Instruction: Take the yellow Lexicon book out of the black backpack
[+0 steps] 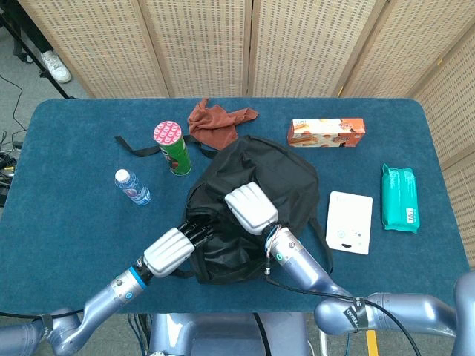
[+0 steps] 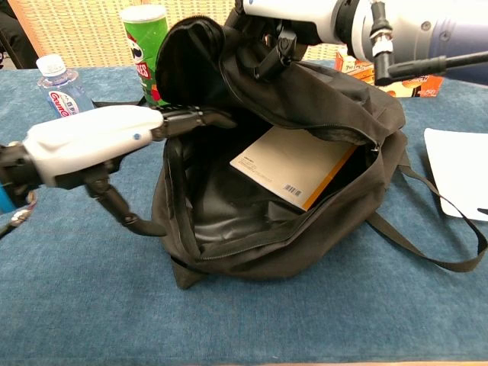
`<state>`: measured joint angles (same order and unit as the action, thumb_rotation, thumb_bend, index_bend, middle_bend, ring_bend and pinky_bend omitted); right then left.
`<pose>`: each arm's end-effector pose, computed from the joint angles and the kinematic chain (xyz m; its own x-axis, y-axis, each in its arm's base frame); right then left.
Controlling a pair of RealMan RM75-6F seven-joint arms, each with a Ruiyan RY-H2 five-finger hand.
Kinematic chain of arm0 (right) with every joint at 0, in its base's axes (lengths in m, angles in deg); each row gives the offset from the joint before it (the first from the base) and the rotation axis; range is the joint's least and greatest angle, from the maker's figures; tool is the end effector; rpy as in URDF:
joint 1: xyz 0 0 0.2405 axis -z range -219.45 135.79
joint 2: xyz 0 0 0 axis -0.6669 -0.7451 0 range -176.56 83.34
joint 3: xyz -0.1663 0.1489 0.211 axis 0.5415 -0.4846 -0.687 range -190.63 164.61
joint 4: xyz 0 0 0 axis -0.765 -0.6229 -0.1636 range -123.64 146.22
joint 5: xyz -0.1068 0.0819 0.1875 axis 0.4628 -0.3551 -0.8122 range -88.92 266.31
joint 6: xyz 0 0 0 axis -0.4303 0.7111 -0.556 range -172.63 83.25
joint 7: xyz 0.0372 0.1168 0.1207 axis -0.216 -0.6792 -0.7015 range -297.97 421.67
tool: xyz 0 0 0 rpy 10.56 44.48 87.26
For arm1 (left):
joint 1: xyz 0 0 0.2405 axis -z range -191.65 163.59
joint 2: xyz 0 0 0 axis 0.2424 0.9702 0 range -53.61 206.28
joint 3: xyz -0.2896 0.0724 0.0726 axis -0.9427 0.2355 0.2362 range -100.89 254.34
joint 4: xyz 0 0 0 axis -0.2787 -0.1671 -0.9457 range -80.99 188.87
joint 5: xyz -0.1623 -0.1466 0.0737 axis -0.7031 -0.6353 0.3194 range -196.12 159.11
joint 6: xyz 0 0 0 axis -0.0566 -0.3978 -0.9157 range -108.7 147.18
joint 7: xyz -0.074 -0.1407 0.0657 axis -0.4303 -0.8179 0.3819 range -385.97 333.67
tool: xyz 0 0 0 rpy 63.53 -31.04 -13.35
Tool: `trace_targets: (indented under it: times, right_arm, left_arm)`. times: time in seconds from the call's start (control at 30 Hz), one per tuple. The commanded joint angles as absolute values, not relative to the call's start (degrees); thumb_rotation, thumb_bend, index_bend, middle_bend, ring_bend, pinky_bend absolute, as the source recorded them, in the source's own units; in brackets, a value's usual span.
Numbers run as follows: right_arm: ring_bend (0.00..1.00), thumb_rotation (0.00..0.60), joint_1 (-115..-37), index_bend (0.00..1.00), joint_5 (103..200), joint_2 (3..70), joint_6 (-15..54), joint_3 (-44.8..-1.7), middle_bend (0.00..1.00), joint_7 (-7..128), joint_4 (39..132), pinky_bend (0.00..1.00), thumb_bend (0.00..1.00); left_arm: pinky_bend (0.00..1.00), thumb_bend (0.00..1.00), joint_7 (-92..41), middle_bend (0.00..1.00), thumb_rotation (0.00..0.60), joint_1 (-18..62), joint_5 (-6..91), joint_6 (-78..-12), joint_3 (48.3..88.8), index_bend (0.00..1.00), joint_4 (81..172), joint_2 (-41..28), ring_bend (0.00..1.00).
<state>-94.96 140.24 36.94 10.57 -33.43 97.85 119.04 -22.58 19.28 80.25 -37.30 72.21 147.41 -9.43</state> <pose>-0.0142 -0.3896 -0.0051 0.3913 -0.2140 0.8950 -0.7959 -0.5670 0.2124 -0.1490 0.2976 -0.0506 0.3894 0.3027 0.8699 0.7164 -0.6932 -0.0795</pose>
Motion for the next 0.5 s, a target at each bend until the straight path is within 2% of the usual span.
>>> trace_targets:
  times: [0.03, 0.5]
  right_arm:
    - [0.55, 0.600, -95.01, 0.61, 141.38, 36.07, 10.52, -33.42, 0.65, 96.45, 119.28, 0.50, 0.78]
    - [0.55, 0.600, -94.12, 0.61, 147.17, 31.81, 8.04, -32.50, 0.65, 86.79, 120.72, 0.50, 0.78]
  left_arm:
    - [0.00, 0.06, -21.83, 0.00, 0.600, 20.59, 78.71, -36.17, 71.22, 0.09, 146.40, -11.29, 0.00]
    - [0.00, 0.06, -19.09, 0.00, 0.600, 23.65, 70.95, -33.40, 69.59, 0.10, 137.49, -20.67, 0.00]
